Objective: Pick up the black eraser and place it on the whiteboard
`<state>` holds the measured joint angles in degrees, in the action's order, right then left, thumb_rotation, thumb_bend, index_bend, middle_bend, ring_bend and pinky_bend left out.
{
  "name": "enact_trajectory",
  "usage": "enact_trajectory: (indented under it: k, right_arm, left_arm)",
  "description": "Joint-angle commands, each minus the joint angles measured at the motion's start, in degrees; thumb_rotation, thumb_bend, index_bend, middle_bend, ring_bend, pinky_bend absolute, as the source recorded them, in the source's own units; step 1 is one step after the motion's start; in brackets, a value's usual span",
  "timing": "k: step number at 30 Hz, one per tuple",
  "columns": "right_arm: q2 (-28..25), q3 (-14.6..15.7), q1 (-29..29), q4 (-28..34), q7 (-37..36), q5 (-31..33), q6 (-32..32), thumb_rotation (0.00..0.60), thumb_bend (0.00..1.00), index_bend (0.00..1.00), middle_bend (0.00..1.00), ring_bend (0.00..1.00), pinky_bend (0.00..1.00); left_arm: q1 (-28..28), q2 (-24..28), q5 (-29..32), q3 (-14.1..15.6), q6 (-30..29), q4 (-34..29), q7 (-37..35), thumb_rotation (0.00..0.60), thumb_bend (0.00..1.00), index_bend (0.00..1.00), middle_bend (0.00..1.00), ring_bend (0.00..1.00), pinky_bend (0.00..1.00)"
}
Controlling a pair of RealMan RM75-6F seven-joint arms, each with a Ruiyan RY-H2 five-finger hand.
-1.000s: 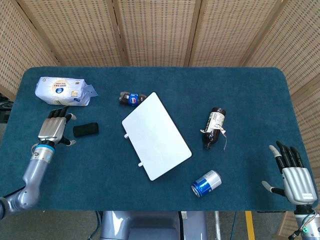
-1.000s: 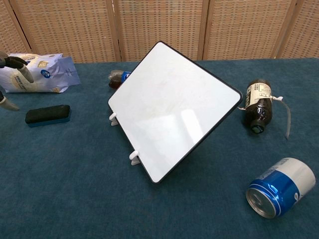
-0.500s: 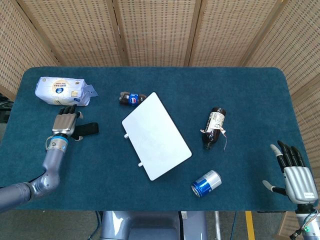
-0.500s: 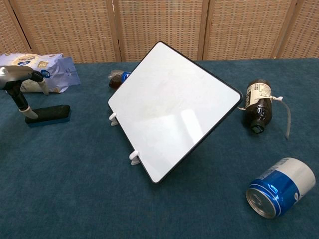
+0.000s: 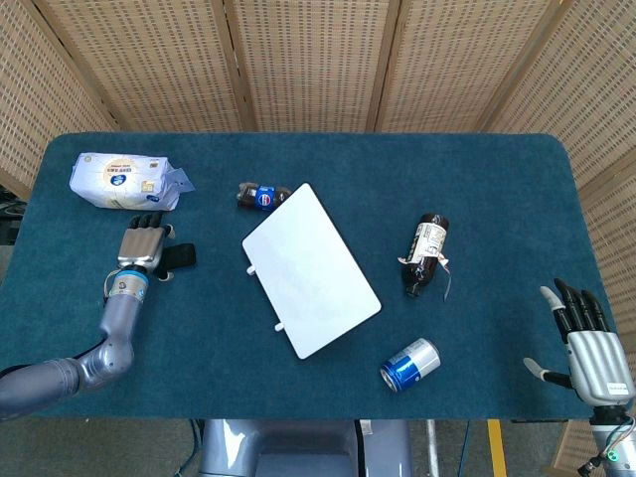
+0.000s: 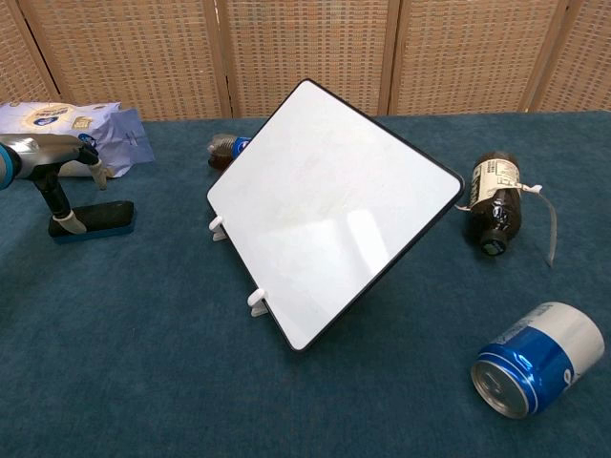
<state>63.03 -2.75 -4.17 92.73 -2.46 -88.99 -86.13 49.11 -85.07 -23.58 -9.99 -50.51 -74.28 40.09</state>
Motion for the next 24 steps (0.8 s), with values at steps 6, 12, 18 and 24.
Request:
enact_trajectory:
  k: [6, 12, 18, 24]
  right_arm:
    - [0.0, 0.0, 0.0, 0.0, 0.0, 0.1, 0.1, 0.6, 0.0, 0.0, 0.0, 0.0, 0.0]
    - [0.0, 0.0, 0.0, 0.0, 0.0, 0.1, 0.1, 0.6, 0.0, 0.0, 0.0, 0.0, 0.0]
    - [0.0, -0.1, 0.0, -0.1, -0.3, 0.2, 0.1, 0.6, 0.0, 0.0, 0.0, 0.0, 0.0]
    - [0.0, -0.2, 0.1, -0.3, -0.5, 0.3, -0.1, 0.6, 0.0, 0.0, 0.0, 0.0, 0.0]
  left_arm:
    - [0.4, -0.5, 1.1, 0.7, 0.8, 2.0, 0.1, 0.6, 0.08, 0.3, 0.0, 0.0, 0.0]
    - [0.7, -1.9, 1.8, 0.9, 2.1, 4.1, -0.3, 0.6, 0.08, 0.3, 0.0, 0.0, 0.0]
    - [1.0, -3.4, 1.7, 1.5, 2.8, 6.0, -0.3, 0.6, 0.09, 0.3, 0.0, 0.0, 0.0]
    - [1.2, -5.0, 1.7, 1.7, 3.4, 8.0, -0.6, 0.6, 0.14, 0.31, 0.0, 0.0, 0.0]
